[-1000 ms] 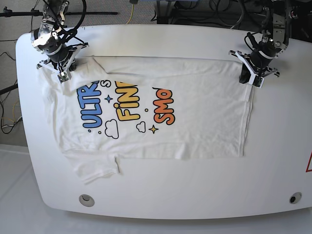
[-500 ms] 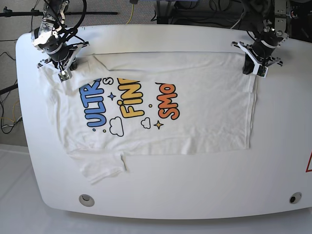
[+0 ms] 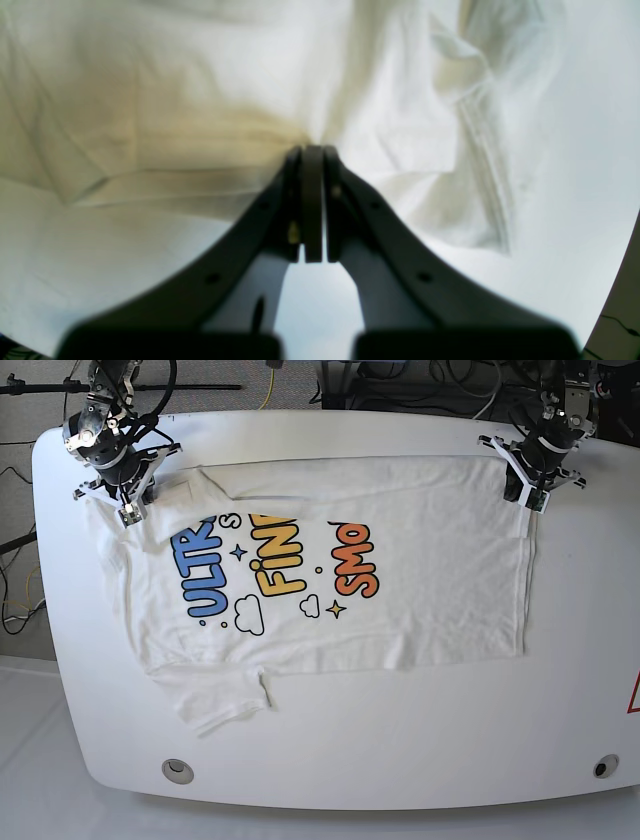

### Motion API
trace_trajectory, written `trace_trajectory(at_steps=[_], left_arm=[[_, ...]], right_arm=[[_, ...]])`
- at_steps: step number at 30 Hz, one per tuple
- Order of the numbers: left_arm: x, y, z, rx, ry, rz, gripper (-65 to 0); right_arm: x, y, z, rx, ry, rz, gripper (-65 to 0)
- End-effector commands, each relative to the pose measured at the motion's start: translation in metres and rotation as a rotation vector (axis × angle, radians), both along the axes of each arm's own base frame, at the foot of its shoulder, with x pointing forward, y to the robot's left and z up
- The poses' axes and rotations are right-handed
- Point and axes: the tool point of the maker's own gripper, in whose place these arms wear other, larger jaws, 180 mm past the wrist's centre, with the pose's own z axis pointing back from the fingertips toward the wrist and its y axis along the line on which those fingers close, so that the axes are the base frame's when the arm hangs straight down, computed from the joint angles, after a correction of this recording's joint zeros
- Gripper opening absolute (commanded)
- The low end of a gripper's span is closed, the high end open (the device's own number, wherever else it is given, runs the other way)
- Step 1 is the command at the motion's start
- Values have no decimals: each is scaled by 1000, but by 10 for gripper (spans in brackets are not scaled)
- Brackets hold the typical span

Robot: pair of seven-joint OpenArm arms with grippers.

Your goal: Fold the T-shirt properly

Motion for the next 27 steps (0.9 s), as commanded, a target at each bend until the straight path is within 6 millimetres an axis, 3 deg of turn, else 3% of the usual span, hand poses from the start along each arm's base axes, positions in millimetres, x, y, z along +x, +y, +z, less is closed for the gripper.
trace_trajectory(at_steps=[1, 27], left_arm=[[1, -1, 6, 8, -10, -21, -650], [-9, -8, 25, 27, -30, -59, -649]], right_arm=[[9, -1, 12, -7, -46, 9, -650], [10, 5, 33, -47, -86, 37, -650]])
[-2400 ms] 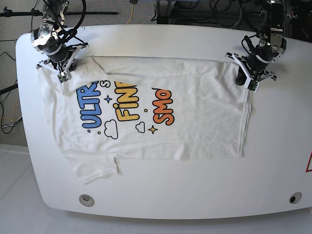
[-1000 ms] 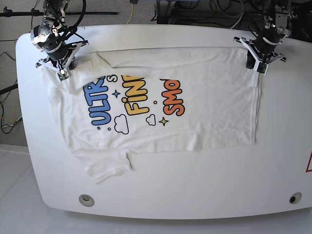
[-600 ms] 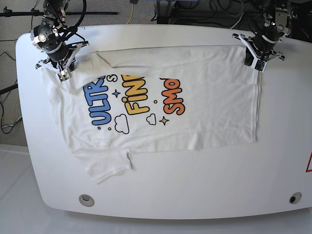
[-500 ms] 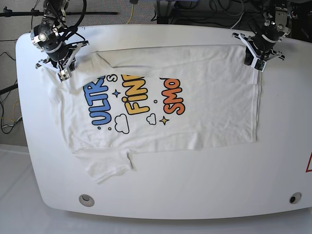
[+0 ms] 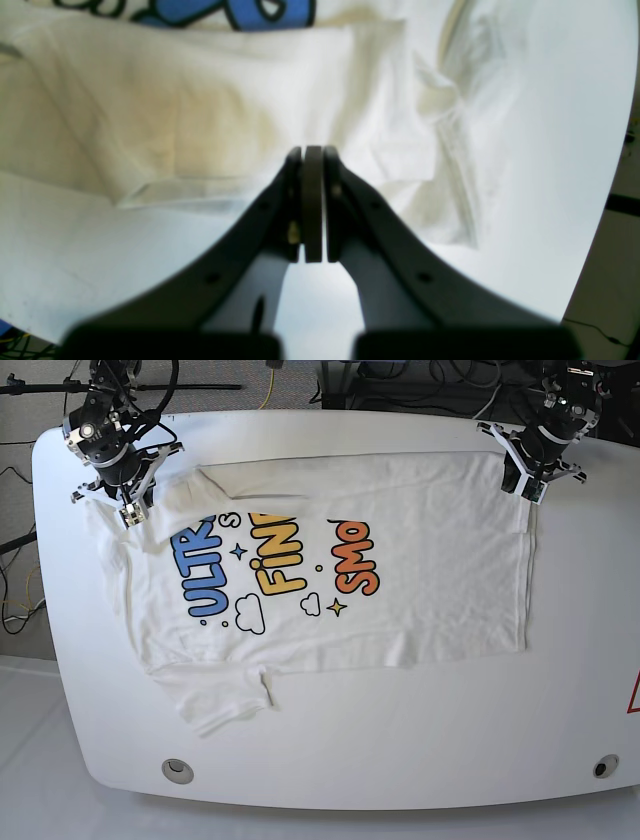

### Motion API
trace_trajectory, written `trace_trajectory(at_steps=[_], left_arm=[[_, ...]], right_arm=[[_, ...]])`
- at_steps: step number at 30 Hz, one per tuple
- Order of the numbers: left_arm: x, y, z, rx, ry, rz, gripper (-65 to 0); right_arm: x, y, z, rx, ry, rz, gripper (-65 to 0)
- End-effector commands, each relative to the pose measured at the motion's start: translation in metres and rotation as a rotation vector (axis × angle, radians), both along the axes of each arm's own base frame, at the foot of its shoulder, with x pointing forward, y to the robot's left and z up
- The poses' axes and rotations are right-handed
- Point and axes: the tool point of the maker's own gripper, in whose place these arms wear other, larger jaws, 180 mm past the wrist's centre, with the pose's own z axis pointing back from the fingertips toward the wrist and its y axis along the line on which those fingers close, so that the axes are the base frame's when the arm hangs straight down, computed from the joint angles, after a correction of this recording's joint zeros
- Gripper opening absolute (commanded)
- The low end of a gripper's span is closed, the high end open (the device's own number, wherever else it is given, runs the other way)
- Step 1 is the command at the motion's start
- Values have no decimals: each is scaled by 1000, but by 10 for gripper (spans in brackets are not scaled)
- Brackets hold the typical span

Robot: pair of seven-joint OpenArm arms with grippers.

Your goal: Fold the T-shirt properly

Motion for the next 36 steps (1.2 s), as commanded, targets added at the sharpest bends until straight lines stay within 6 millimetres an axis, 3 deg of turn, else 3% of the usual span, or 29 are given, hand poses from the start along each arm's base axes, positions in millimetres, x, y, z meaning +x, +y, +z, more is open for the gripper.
trace_trajectory(at_steps=[1, 13, 20, 24, 34, 36], left_arm=[[5, 0, 11, 5, -38, -11, -650], [7, -9, 25, -1, -72, -23, -650], [16, -3, 25, 16, -82, -18, -650], [17, -3, 25, 16, -86, -15, -650], [21, 0, 23, 6, -98, -7, -650], [26, -1, 27, 7, -111, -11, -650]], right_arm=[[8, -3, 12, -14, -44, 12, -650], [10, -7, 15, -21, -54, 5, -640], [9, -6, 15, -15, -54, -3, -423], [8, -6, 14, -12, -54, -5, -357], [12, -3, 12, 21, -78, -20, -401], [23, 1, 20, 20, -104, -16, -436]])
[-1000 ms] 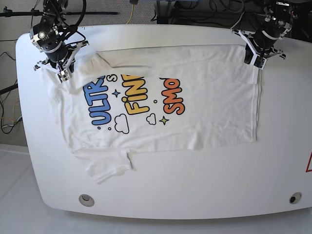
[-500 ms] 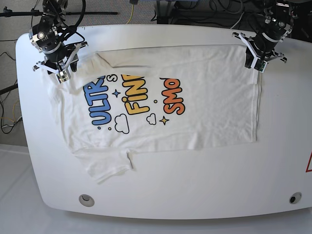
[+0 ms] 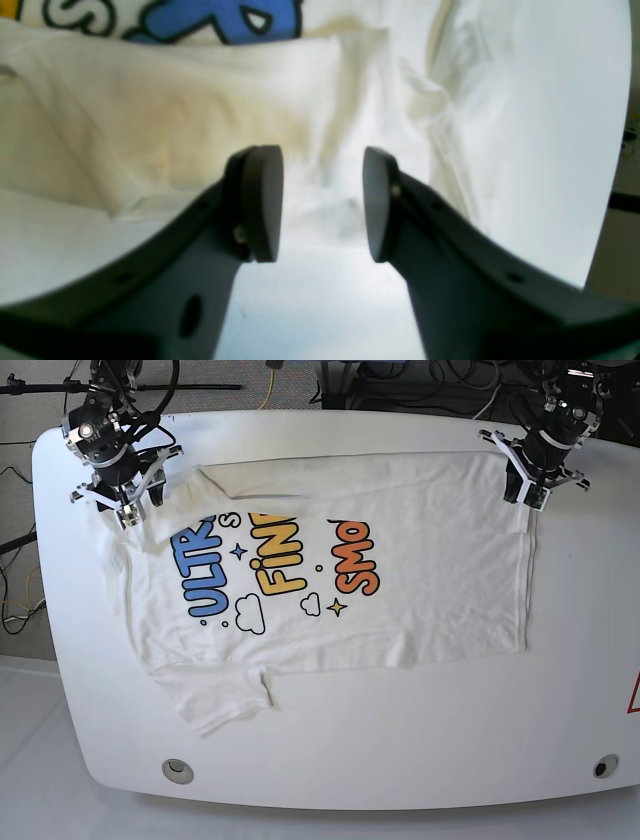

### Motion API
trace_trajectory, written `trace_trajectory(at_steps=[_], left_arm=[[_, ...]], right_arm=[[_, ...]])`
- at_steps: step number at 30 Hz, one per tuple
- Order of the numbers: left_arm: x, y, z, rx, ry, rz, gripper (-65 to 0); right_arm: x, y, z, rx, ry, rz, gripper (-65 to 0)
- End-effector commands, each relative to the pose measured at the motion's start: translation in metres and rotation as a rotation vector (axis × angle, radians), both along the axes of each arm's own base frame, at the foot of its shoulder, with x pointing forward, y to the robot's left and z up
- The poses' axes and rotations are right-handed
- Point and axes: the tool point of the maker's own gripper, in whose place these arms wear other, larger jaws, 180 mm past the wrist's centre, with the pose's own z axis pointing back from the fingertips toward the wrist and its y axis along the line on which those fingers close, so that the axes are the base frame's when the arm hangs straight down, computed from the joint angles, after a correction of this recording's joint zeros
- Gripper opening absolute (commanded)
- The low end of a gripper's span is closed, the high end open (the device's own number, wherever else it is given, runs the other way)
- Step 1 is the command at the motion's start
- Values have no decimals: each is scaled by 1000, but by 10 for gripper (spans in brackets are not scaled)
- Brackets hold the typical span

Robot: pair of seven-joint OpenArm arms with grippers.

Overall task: Fold the T-shirt properly
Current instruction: 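Open both grippers and move them down the shirt toward the print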

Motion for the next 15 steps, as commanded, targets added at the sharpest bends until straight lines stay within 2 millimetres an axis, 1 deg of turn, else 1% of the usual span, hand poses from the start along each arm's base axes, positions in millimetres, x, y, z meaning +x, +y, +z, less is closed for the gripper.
trace_trajectory(at_steps=[1, 4, 10, 12, 15], left_arm=[[11, -1, 13, -4, -51, -11, -650], [17, 0, 15, -7, -63, -9, -650], [16, 1, 14, -5, -52, -5, -650], [11, 0, 12, -2, -43, -6, -650], [9, -1, 11, -1, -39, -10, -650]], right_arm=[[22, 2, 21, -3, -81, 9, -445], [30, 4, 26, 1, -103, 7, -469], [44, 2, 35, -1, -139, 4, -526], [43, -1, 32, -14, -124, 2, -579], [46, -2, 33, -16, -127, 1, -628]])
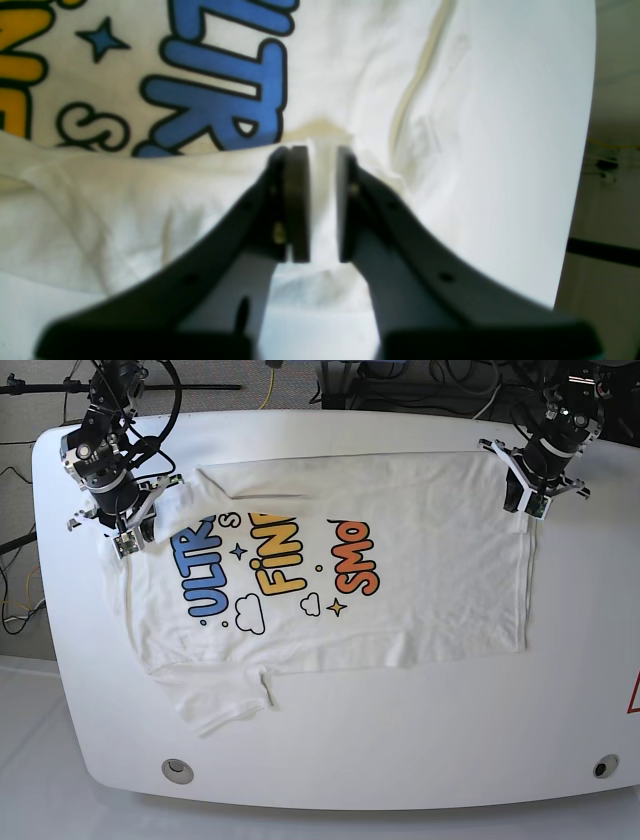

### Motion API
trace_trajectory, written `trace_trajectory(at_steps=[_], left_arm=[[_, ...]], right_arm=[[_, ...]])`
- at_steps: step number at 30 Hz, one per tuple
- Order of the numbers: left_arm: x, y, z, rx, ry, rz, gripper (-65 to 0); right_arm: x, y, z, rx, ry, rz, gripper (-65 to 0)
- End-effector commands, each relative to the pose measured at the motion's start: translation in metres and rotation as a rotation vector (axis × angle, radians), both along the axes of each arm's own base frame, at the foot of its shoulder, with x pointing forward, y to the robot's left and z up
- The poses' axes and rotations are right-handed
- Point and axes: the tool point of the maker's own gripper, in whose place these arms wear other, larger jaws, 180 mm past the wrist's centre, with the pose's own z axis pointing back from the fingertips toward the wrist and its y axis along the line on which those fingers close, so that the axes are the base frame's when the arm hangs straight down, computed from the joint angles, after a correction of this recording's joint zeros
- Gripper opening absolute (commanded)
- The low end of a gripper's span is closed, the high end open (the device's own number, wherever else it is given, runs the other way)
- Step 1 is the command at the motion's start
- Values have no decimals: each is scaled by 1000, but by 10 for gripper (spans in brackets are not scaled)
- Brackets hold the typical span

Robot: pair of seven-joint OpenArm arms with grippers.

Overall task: Fold the T-shirt properly
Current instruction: 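Open both grippers and move them down the shirt toward the print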

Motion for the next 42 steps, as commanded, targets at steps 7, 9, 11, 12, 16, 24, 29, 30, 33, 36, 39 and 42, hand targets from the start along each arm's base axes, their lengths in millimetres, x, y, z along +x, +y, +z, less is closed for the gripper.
trace_trajectory(at_steps=[7, 9, 11, 12, 16, 24, 29, 30, 33, 36, 39, 42], left_arm=[[5, 0, 10, 12, -36, -17, -650], [9, 2, 12, 8, -47, -11, -650], [10, 2, 13, 11, -51, -10, -650], [10, 2, 13, 12, -51, -9, -650], [13, 3, 14, 13, -57, -7, -649], [43, 6, 29, 24, -122, 0, -639], [77, 15, 44, 46, -161, 37, -617], [81, 15, 45, 48, -165, 41, -614], [91, 18, 50, 53, -177, 54, -606], [97, 17, 54, 46, -188, 58, -597], [93, 7, 52, 24, -186, 51, -606], [84, 1, 46, 7, -183, 41, -626]], right_arm=[[8, -7, 13, -28, -35, -2, -645], [3, -4, 12, -20, -33, 1, -648], [1, -5, 12, -24, -25, -2, -639], [0, -6, 11, -27, -20, -5, -634], [-4, -7, 9, -33, 5, -12, -596], [-8, -4, 8, -39, 17, -8, -406], [-1, -3, 16, -49, -22, 3, -346], [0, -2, 17, -50, -26, 5, -349], [2, 1, 18, -49, -33, 13, -359], [5, 5, 20, -43, -42, 25, -368], [9, 14, 17, -20, -42, 41, -436], [13, 20, 18, -11, -50, 58, -541]])
